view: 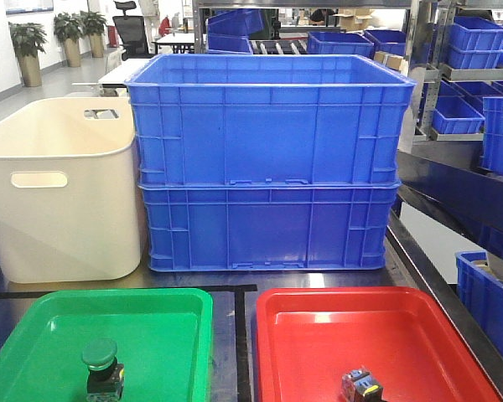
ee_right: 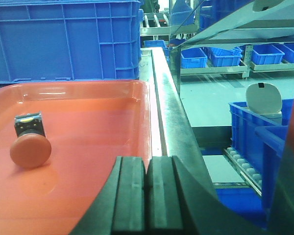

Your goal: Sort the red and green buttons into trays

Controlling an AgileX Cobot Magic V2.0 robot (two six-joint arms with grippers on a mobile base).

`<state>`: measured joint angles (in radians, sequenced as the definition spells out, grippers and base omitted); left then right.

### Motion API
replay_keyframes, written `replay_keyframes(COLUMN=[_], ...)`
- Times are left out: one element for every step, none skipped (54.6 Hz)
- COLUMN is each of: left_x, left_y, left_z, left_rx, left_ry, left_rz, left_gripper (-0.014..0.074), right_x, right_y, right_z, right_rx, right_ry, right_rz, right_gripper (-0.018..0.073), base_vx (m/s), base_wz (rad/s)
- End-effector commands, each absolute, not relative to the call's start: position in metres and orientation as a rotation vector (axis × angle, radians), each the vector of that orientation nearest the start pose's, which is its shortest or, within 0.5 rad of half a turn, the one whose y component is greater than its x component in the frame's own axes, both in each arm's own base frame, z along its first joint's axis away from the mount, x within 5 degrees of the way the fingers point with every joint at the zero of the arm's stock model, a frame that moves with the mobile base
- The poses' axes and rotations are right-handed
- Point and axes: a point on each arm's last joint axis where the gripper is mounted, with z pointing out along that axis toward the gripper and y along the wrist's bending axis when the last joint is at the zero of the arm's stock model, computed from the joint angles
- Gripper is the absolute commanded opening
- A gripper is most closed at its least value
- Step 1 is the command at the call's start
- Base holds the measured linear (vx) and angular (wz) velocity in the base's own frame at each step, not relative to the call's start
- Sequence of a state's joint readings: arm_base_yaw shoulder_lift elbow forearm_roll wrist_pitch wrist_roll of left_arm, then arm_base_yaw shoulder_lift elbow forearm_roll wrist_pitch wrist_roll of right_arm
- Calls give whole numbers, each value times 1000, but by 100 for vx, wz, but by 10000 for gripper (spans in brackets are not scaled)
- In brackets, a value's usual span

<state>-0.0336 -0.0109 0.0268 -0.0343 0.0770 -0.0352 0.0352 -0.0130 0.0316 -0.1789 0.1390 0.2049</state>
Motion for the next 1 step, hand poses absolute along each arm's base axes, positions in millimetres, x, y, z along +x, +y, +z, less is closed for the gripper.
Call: replay_keyframes(left_x=[54], left_y=[-2], left_z=[213], left_rx=[-27], left_ry=[1464], left_rz=[-82], left_gripper=[-6], right_x=[57], right_y=[1], right_z=[194], right_rx=[1], right_ry=[1565], right_rz=[27], right_gripper=[-12], base_vx=[0], base_wz=[0])
